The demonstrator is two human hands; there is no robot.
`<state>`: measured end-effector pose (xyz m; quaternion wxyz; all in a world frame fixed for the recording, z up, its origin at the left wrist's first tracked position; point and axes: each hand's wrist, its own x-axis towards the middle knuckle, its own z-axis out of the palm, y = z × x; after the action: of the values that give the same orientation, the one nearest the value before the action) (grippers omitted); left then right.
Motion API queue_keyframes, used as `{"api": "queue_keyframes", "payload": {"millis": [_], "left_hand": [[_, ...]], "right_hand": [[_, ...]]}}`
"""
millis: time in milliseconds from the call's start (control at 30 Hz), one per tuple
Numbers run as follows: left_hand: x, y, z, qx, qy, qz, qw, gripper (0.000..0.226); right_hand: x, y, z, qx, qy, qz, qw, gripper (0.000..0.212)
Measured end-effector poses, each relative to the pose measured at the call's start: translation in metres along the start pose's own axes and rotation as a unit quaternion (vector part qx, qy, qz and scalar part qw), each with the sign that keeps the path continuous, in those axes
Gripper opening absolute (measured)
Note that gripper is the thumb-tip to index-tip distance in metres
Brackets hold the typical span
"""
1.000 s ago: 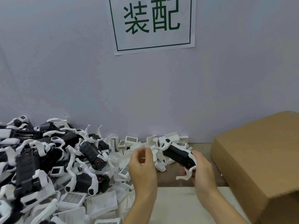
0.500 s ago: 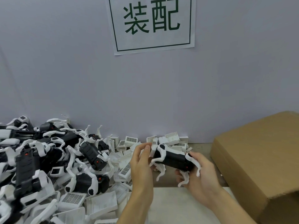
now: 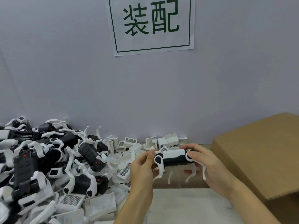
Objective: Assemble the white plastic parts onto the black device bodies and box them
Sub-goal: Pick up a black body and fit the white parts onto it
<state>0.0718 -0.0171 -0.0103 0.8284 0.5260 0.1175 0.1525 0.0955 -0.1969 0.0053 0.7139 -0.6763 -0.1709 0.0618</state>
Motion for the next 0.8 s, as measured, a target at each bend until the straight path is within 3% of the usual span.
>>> {"api": "queue_keyframes", "payload": {"millis": [167,467,567,667,733,800], "left_hand": [[0.000,0.001,0.000,0.001,0.007,0.005,1.000,0.022],[-0.005,0.001,0.001,-0.002,-0.032,0.040,0.999,0.019],[-0.004,0.000,0.000,0.016,-0.010,0.048,0.999,0.015],[-0.005,0.001,-0.001,0.030,-0.008,0.027,0.999,0.011],[-0.004,0.000,-0.001,0.038,-0.001,0.016,0.999,0.006],[0.000,-0.001,-0.003,0.043,0.008,0.010,0.999,0.008]], "right_hand": [[-0.007,-0.021,-0.003,-0.168,-0.035,-0.019,0.985,0.026],[-0.013,-0.033,-0.014,-0.205,-0.048,-0.032,0.977,0.028],[-0.011,-0.034,-0.013,-0.301,-0.074,-0.004,0.951,0.036],[-0.009,-0.031,-0.006,-0.444,-0.091,0.046,0.890,0.052],[-0.008,-0.025,0.000,-0.505,-0.092,0.061,0.856,0.051],[-0.006,-0.018,0.004,-0.513,-0.087,0.045,0.853,0.040]]}}
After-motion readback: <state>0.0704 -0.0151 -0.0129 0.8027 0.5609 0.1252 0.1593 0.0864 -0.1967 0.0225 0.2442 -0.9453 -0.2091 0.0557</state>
